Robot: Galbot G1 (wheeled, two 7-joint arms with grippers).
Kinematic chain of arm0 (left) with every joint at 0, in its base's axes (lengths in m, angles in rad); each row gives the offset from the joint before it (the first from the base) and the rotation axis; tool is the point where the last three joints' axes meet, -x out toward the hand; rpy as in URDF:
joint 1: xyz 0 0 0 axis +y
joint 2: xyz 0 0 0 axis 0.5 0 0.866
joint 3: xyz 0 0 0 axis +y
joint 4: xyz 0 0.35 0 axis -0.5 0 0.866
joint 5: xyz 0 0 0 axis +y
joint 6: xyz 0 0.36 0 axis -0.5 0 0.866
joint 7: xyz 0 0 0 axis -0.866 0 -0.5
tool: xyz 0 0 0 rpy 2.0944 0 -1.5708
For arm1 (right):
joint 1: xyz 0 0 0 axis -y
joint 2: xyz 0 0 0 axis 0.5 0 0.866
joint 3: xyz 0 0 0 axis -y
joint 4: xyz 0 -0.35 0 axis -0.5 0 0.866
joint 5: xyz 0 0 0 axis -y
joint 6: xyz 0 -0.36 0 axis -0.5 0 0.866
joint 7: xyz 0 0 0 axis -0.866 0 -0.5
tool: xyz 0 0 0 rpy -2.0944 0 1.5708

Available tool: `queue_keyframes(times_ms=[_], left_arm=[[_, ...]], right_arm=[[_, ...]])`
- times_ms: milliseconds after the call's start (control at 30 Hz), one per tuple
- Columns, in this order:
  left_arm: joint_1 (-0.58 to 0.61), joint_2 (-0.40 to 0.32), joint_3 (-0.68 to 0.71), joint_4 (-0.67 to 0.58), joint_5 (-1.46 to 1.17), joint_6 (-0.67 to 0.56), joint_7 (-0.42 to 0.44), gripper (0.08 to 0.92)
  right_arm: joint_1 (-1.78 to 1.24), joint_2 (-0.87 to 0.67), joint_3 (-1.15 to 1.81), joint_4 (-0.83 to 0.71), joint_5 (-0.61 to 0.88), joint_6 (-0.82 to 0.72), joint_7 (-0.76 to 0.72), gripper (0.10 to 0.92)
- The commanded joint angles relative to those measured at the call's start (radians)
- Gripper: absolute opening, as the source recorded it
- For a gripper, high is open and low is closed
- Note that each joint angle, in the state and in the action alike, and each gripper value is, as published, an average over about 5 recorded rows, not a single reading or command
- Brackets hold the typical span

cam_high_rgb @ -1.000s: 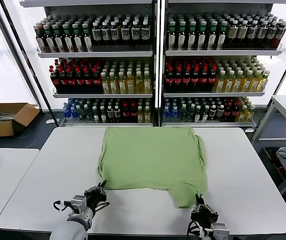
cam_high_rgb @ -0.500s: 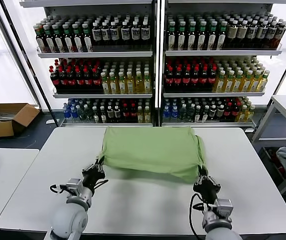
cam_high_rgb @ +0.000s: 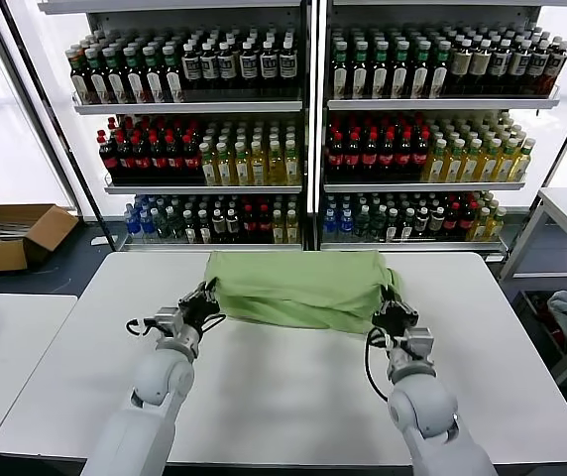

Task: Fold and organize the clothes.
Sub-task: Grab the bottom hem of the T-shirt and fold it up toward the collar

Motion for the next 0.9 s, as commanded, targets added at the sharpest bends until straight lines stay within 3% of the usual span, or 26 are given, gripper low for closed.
queue_keyframes(times_ms=[33, 233, 400, 667, 900], left_arm=[[-0.19, -0.014, 0.042, 0.257, -0.011, 0.013, -0.007, 0.087], [-0.196, -0.02, 0.051, 0.278, 0.014, 0.051, -0.01, 0.087], [-0.184, -0.022, 0.042, 0.248, 0.016, 0.071, -0.017, 0.104], [-0.149, -0.016, 0.021, 0.139, 0.021, 0.119, -0.075, 0.318], [-0.095, -0.003, 0.015, 0.028, 0.024, 0.166, -0.095, 0.517]], right_arm=[[0.178, -0.003, -0.037, -0.219, 0.012, -0.008, -0.019, 0.108], [0.213, -0.001, -0.075, -0.275, 0.02, -0.05, -0.032, 0.124], [0.226, 0.023, -0.061, -0.289, 0.07, -0.081, -0.031, 0.251], [0.189, 0.08, -0.025, -0.187, 0.266, -0.043, 0.077, 0.476], [0.134, 0.084, -0.013, -0.02, 0.244, -0.054, 0.164, 0.684]])
